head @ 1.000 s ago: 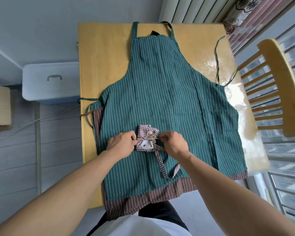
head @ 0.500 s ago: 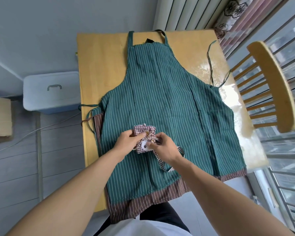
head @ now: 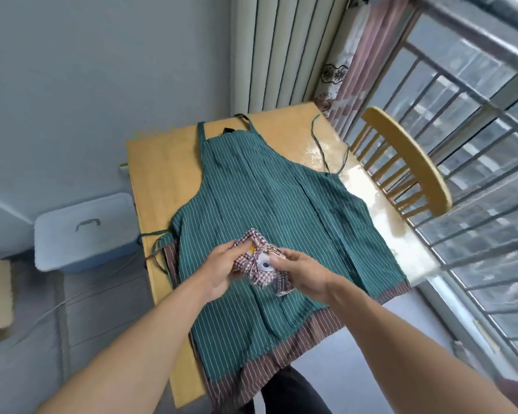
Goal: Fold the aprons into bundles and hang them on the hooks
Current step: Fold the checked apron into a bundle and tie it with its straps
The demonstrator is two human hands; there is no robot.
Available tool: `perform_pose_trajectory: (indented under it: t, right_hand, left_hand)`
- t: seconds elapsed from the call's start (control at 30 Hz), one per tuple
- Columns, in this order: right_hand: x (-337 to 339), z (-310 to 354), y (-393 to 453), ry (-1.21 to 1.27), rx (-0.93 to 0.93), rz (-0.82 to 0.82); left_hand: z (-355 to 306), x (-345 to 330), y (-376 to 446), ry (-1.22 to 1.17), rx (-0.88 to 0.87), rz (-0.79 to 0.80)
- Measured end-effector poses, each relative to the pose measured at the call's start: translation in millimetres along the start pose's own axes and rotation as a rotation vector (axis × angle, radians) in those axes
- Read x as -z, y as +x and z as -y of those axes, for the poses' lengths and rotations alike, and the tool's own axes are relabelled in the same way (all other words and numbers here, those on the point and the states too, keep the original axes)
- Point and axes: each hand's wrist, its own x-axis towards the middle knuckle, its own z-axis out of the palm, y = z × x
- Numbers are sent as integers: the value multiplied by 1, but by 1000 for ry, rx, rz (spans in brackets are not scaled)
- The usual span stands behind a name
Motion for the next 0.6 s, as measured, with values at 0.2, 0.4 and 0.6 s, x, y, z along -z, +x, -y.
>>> perform_pose_trajectory:
  t: [0.2, 0.4, 0.6]
  right_hand:
    - [38, -55, -87, -125, -28, -233]
    - [93, -125, -214, 292, 51, -718]
    - [122, -207, -345, 527, 161, -1036]
  left_hand:
    - [-7, -58, 11, 28, 11, 33]
    - [31, -156, 1, 193, 40, 88]
    - [120, -246, -42, 388, 121, 182]
